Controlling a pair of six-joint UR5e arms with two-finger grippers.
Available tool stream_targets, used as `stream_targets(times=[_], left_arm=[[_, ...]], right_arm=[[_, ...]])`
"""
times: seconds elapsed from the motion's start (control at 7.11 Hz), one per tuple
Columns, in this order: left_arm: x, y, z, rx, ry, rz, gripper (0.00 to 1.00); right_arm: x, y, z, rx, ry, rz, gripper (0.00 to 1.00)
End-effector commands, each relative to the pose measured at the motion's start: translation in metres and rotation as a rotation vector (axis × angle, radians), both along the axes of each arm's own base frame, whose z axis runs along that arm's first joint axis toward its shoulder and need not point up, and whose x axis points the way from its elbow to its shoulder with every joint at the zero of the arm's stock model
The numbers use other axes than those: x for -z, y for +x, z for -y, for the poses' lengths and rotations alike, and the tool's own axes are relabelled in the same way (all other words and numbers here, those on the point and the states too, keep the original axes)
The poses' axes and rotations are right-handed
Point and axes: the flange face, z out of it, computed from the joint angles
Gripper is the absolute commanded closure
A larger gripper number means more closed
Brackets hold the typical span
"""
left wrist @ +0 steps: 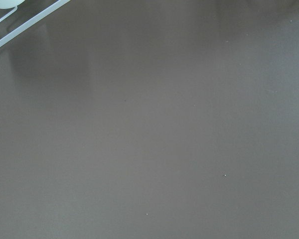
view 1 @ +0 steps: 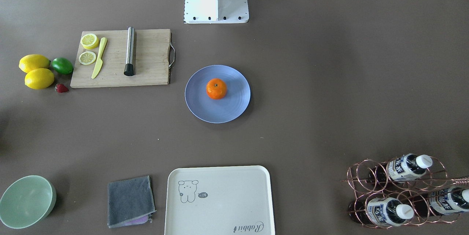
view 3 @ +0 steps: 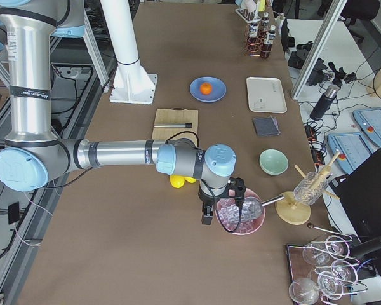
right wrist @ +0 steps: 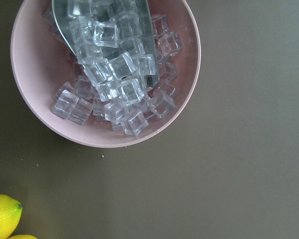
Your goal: Pick orange to plate
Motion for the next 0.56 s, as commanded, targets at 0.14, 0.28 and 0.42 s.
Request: stream_targets(times=[0.14, 0.28, 0.42], left_arm=[[0.0004, 0.0001, 0.0008, 0.001, 0.001, 0.000, 0.02], [0.0004, 0.0001, 0.0008, 0.001, 0.001, 0.000, 0.02], [0.0004, 0.0001, 0.0008, 0.001, 0.001, 0.000, 0.02]], right_arm=[[-0.0010, -0.0045, 0.0006, 0.009, -0.003, -0.002, 0.00], [-0.0003, -0.0052, 0.0008, 0.011, -0.001, -0.002, 0.00], [-0.0010, -0.0059, 0.0009, 0.012, -0.003, -0.002, 0.00]])
